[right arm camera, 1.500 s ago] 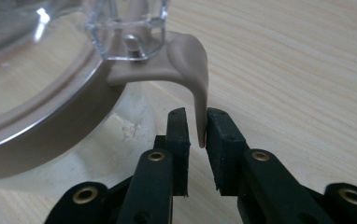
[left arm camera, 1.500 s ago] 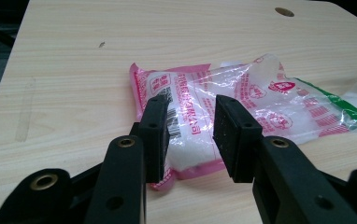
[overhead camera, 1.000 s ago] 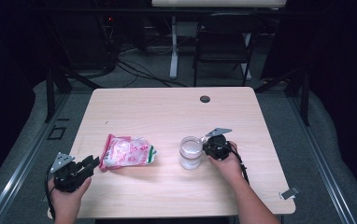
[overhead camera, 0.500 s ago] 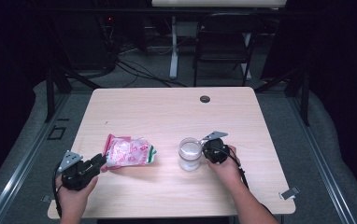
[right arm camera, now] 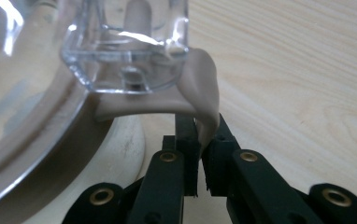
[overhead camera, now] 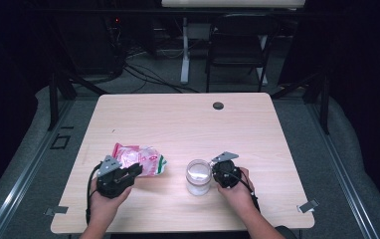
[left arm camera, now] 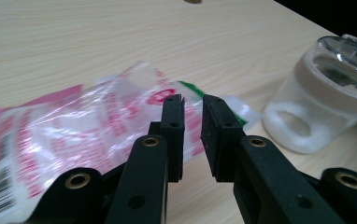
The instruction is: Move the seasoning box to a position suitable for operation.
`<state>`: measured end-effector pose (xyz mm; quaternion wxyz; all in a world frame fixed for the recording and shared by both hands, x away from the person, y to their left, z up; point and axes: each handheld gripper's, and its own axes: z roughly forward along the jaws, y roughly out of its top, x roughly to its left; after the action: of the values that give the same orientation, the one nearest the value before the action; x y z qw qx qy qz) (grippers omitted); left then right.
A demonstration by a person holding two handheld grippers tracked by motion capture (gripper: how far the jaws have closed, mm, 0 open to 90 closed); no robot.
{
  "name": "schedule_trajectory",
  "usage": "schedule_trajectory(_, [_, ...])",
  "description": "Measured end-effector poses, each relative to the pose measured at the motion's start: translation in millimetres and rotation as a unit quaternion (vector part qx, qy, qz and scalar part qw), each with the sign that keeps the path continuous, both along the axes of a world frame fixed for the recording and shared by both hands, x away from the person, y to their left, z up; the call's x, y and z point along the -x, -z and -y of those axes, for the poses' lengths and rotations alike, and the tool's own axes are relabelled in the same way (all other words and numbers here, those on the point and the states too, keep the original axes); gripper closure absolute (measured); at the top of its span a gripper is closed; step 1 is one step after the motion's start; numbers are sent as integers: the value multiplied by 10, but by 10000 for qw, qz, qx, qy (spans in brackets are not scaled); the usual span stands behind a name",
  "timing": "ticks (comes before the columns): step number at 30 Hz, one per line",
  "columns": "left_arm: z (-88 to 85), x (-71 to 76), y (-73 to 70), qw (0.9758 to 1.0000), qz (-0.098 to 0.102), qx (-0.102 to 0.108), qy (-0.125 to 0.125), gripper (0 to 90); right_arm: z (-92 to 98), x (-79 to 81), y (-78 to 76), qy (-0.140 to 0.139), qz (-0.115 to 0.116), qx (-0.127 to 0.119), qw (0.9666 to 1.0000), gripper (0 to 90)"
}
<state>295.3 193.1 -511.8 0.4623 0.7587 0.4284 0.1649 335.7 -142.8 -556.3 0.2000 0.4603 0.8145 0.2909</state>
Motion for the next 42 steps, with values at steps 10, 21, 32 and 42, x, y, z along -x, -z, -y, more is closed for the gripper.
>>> schedule_trajectory(10, [313,-97,-23,9987,-141,-203,450,812,27,239,-63,-203,-27,-203,9996,803])
schedule_trajectory(21, [443,-208,-127,9975,-412,40,576,785,293,448,-608,-146,-69,-785,9968,696])
schedule_trajectory(32, [700,-201,-205,9960,-362,74,813,723,288,246,-878,-120,108,-1093,9939,770])
schedule_trajectory(42, [670,-71,6,9893,-765,80,1240,766,282,180,-806,-222,-80,-1488,9886,790])
